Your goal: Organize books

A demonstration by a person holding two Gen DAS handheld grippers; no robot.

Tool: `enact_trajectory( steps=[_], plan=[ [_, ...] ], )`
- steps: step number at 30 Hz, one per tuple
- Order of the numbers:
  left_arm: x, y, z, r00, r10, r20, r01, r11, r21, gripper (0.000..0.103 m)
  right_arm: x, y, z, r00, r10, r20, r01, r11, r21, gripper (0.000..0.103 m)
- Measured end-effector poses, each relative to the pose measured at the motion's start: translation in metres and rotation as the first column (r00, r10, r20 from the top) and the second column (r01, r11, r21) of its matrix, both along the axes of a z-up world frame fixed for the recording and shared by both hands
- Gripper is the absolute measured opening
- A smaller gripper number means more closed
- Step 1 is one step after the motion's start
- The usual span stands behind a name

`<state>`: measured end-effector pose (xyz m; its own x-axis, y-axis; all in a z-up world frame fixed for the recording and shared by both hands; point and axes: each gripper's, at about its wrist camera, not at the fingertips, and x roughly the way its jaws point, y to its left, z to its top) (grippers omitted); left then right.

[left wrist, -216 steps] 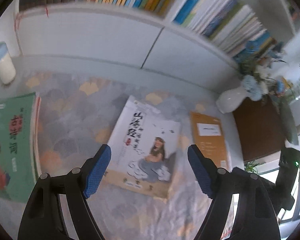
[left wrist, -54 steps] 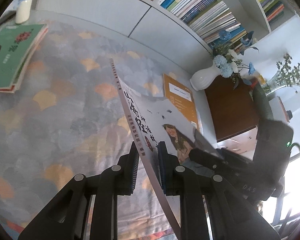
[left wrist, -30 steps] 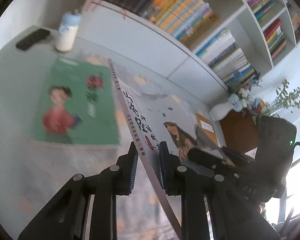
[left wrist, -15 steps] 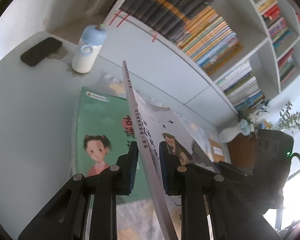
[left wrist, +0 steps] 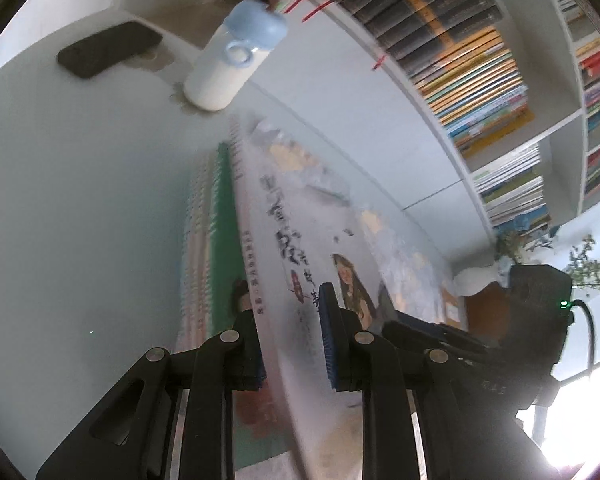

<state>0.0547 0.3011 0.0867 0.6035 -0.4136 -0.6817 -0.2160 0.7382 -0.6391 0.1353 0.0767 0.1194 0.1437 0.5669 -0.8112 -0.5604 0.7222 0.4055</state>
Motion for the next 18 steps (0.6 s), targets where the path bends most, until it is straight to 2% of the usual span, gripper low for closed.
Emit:
enact_trajectory(
  steps=[3,4,8,12,16,18],
  plan=[
    [0.0,-0.011,-0.006,0.998,-0.039,-0.058,0.043,0.995,0.085,0.019,-0.002,0.002,-0.006,1.0,0.002,-0.017,-0.002,1.0,-0.001,0.037],
    [-0.002,-0.015,-0.005,0.998,-0.047,-0.048,0.052,0.994,0.099,0.021,-0.003,0.002,-0.007,1.0,0.001,-0.014,-0.001,1.0,-0.004,0.037],
    [-0.001,-0.018,-0.003,0.998,-0.024,-0.054,0.03,0.994,0.107,0.025,-0.002,0.004,-0.009,1.0,-0.004,-0.003,0.004,1.0,-0.011,0.037],
    [-0.004,-0.01,0.005,0.997,0.004,-0.078,0.008,0.988,0.157,0.028,0.002,0.0,-0.009,1.0,-0.014,-0.011,0.014,1.0,-0.014,0.037],
    [-0.013,0.001,0.009,0.993,0.054,-0.105,-0.031,0.976,0.215,0.028,0.001,-0.02,-0.006,0.997,-0.078,0.019,0.078,0.996,-0.044,0.037],
    [-0.016,0.006,0.007,0.992,0.067,-0.108,-0.045,0.979,0.201,0.028,0.001,-0.032,-0.006,0.992,-0.124,0.031,0.125,0.99,-0.063,0.037]
  ],
)
